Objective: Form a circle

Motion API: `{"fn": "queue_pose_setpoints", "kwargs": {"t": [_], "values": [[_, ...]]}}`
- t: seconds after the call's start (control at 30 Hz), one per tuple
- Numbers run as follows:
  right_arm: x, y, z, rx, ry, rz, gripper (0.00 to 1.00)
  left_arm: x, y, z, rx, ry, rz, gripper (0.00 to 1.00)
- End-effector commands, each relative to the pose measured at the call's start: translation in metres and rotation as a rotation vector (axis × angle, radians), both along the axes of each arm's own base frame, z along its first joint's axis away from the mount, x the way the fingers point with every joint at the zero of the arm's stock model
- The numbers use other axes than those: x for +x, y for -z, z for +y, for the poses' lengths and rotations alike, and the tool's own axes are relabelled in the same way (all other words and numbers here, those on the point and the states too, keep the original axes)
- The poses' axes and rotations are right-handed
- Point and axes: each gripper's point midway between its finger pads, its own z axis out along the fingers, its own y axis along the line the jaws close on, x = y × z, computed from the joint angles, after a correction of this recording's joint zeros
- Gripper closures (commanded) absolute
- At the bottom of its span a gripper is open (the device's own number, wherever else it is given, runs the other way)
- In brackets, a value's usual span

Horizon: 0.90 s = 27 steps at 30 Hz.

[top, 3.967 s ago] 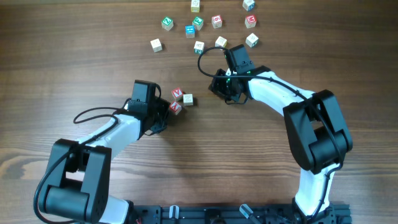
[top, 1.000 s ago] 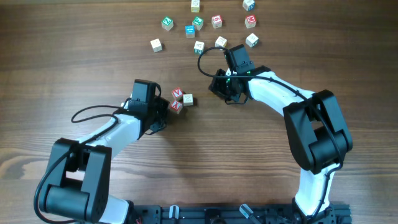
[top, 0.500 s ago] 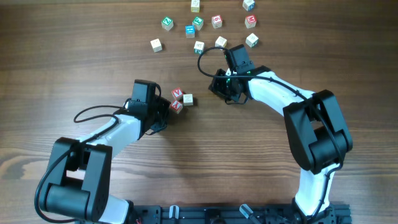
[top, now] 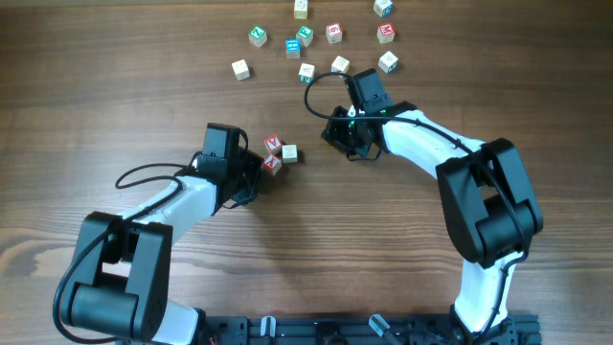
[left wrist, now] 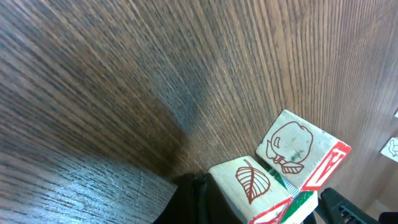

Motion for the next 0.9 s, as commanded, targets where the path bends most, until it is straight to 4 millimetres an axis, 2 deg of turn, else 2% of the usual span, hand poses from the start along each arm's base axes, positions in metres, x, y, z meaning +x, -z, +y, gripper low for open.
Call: {"fn": "queue_pose_setpoints", "kwargs": {"t": [0.0, 0.37, 0.87], "values": [[-0.0076, 0.0213, -0.0184, -0.081, 0.016, 0.032, 0.70, -0.0155, 0.0165, 0.0026, 0.016, 0.016, 0.060, 0.96], [-0.0077, 0.0213, -0.0184, -0.081, 0.016, 0.033, 0.70, -0.0148, 0.0130, -0.0051, -0.027, 0.036, 0.054, 0.96], [-0.0077, 0.0213, -0.0184, -0.081, 0.016, 0.033, 0.70, -0.0108, 0.0111, -0.0058, -0.031, 0.033, 0.037, 0.96]]}}
